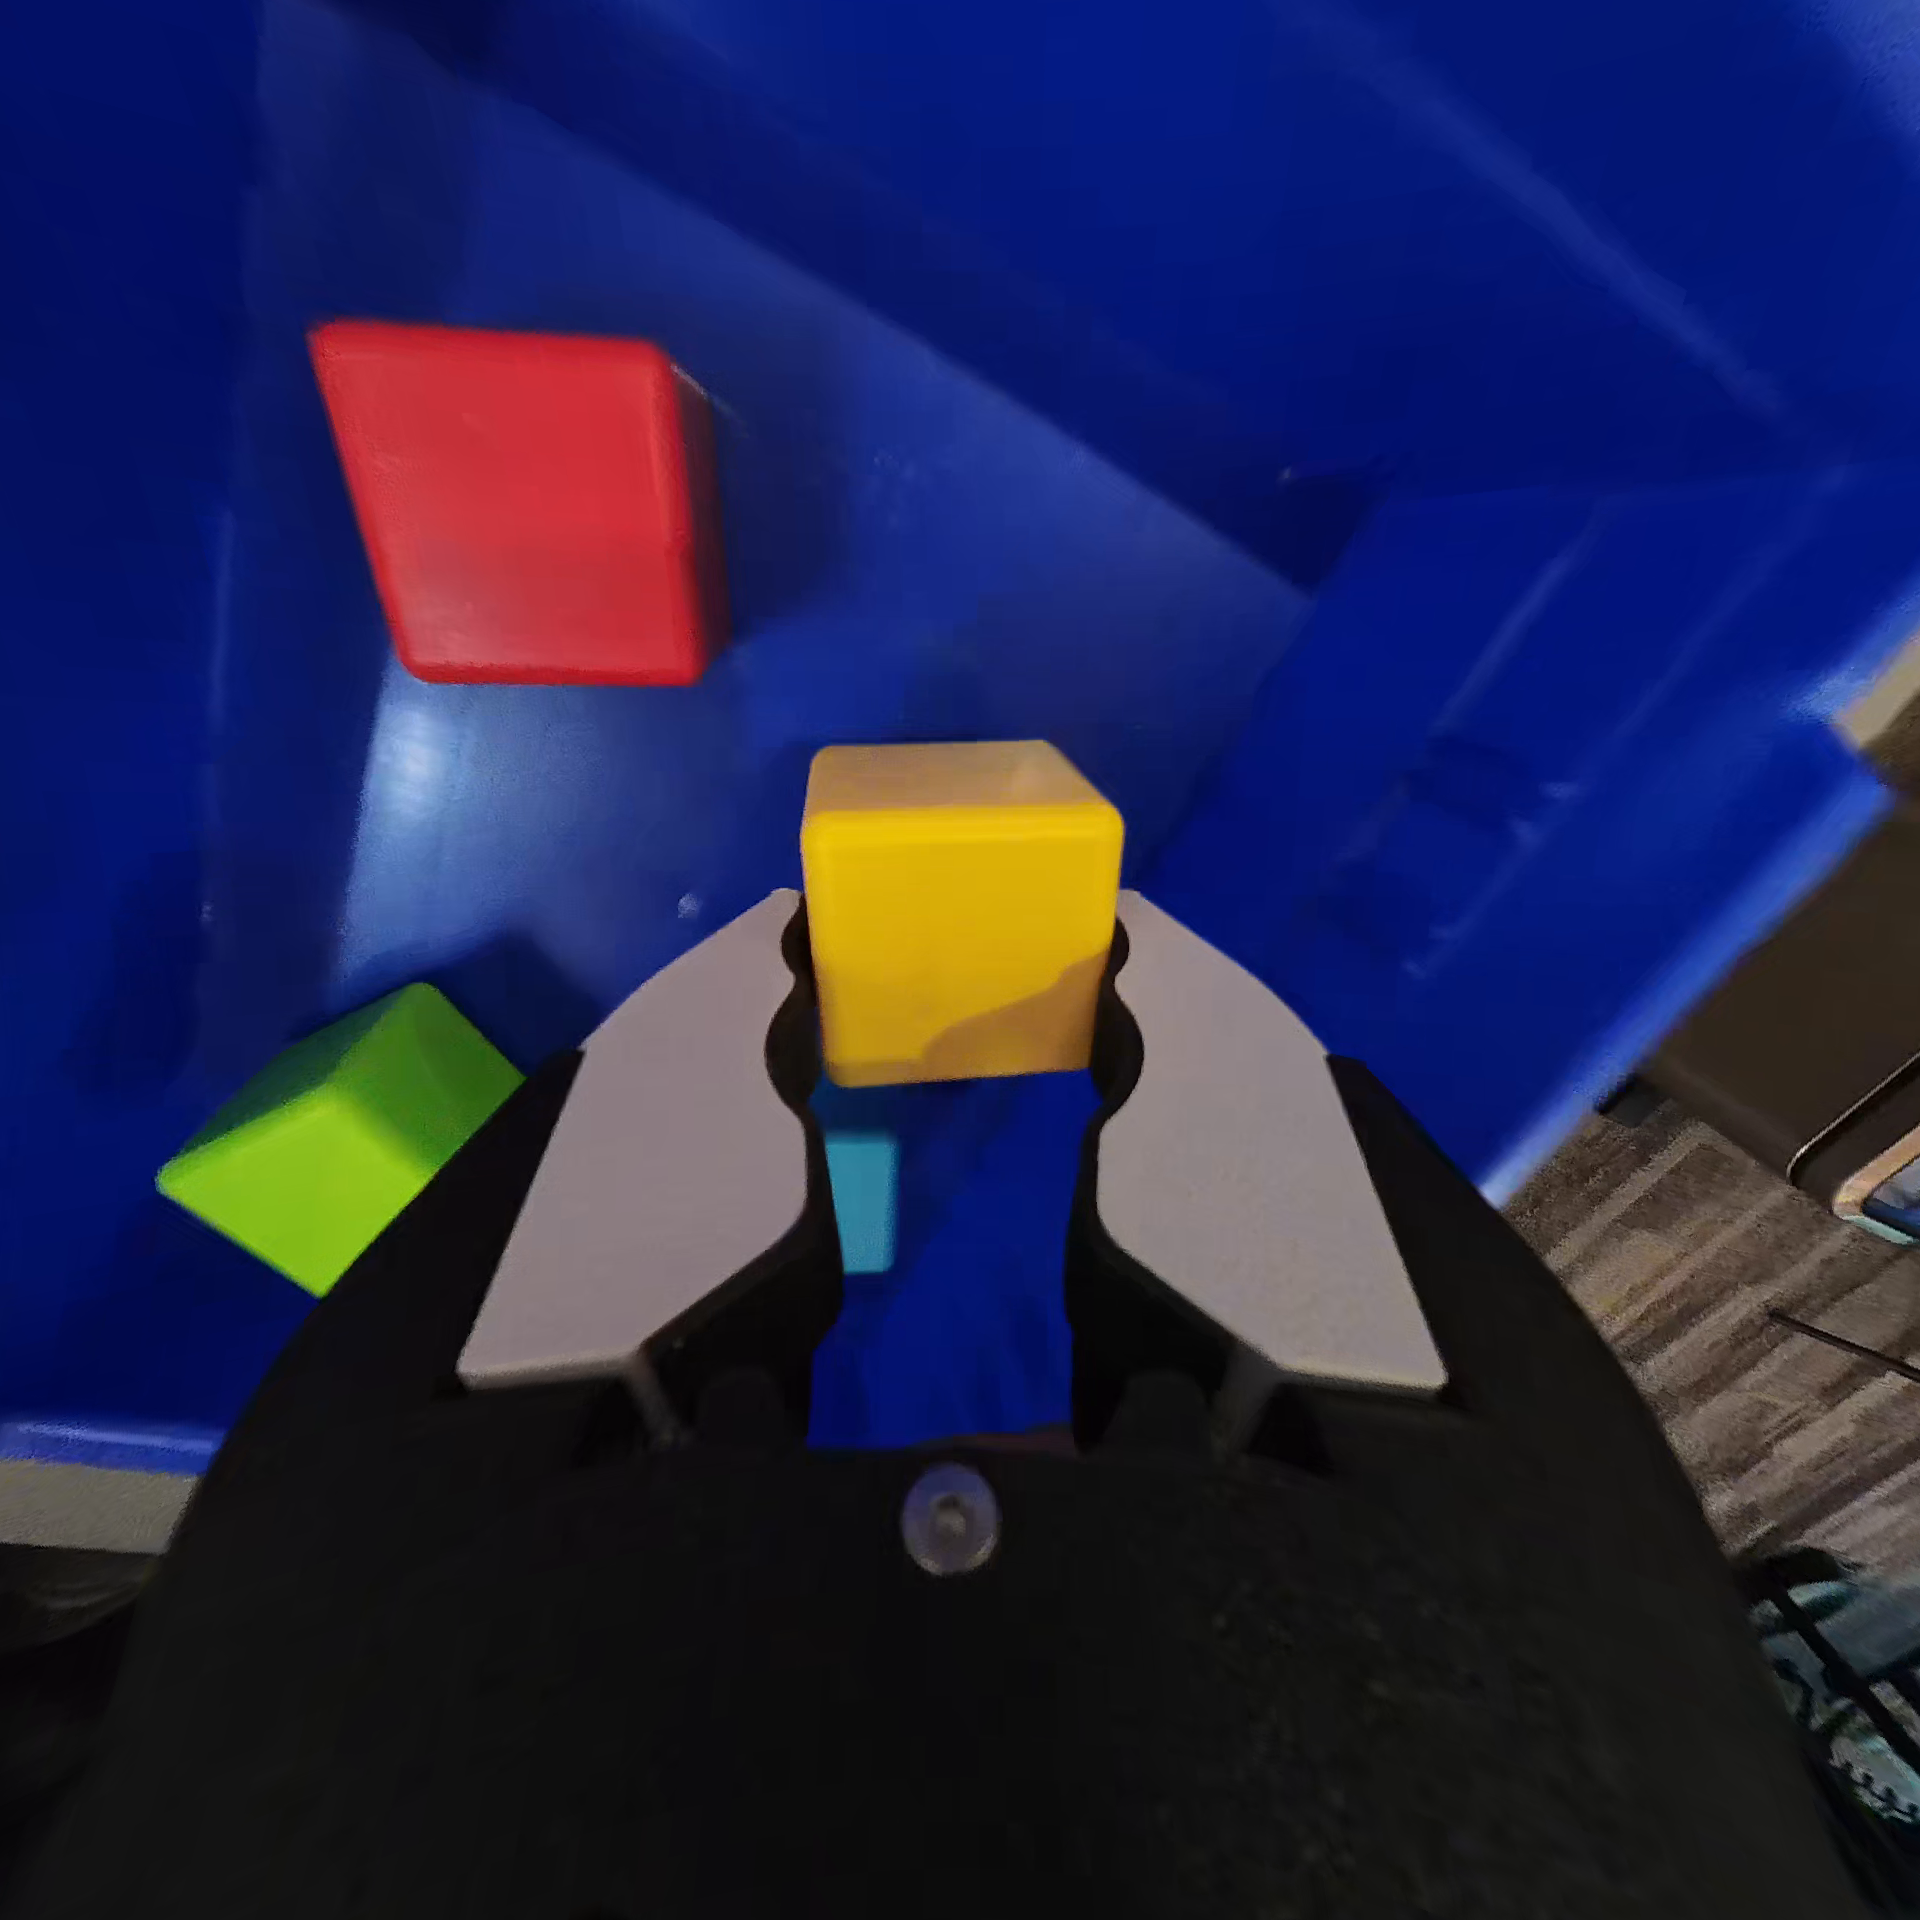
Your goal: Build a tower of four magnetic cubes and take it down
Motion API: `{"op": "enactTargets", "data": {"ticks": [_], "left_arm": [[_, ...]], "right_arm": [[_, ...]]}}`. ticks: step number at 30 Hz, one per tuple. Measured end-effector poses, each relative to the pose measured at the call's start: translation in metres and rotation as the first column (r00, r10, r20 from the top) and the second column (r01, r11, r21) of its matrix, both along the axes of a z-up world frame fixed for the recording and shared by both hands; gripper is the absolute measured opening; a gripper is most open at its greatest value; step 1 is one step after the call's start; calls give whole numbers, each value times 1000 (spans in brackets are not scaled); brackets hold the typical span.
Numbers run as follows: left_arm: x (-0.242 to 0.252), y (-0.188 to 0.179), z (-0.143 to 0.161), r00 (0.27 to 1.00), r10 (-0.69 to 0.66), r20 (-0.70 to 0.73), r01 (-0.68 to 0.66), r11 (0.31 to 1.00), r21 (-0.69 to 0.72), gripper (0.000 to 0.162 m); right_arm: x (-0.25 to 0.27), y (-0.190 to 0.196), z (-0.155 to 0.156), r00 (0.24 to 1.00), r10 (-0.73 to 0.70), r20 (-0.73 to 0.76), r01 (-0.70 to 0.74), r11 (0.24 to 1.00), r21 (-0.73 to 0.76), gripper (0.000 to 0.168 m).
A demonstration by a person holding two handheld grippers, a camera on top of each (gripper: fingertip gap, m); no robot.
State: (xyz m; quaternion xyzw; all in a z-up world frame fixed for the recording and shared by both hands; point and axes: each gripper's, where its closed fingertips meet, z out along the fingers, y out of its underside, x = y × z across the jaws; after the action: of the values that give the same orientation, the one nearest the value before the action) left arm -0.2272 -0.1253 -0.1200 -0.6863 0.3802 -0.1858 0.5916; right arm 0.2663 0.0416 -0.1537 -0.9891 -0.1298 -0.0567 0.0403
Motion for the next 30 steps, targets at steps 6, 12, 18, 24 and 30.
{"op": "enactTargets", "data": {"ticks": [6, 12, 18, 24, 30], "left_arm": [[-4, 2, -3, 1000, 10, -11, -10, 1000, -6, 54], [-4, 1, -4, 1000, 8, -12, -8, 1000, -5, 54], [-7, 2, 1, 1000, 15, 21, -14, 1000, -9, 55], [-14, 6, 10, 995, 39, 96, -36, 999, -28, 55], [-24, 13, 17, 982, 68, 176, -58, 996, -66, 56]], "right_arm": [[-2, -9, -29, 1000, 12, -23, -13, 999, -39, 51], [-5, 0, 17, 996, 89, 29, -92, 986, 139, 71], [-106, -47, 151, 973, 207, -99, -66, 666, 743, 60], [-253, -162, 111, 777, 450, -440, 213, 469, 857, 51], [-299, -210, 58, 688, 395, -609, 452, 422, 785, 54]]}}
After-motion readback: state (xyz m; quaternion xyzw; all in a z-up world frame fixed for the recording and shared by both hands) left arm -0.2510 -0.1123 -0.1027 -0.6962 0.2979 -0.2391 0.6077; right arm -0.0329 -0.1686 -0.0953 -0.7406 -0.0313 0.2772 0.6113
